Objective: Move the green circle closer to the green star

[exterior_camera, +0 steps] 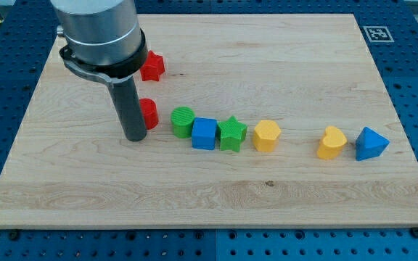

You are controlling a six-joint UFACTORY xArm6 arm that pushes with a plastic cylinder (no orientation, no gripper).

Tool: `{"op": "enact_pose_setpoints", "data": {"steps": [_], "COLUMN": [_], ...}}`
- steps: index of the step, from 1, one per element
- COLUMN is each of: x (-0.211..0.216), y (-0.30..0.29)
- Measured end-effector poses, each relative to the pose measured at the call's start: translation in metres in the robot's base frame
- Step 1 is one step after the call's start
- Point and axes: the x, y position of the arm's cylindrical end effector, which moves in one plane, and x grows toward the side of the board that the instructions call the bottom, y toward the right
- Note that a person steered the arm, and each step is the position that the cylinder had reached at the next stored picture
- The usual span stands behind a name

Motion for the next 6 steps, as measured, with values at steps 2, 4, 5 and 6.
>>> {"op": "enact_pose_setpoints", "data": {"steps": [2, 4, 5, 6], "x": [-0.016, -0.045, -0.055, -0.027], "y": [0.0, 0.0, 0.0, 0.001]}}
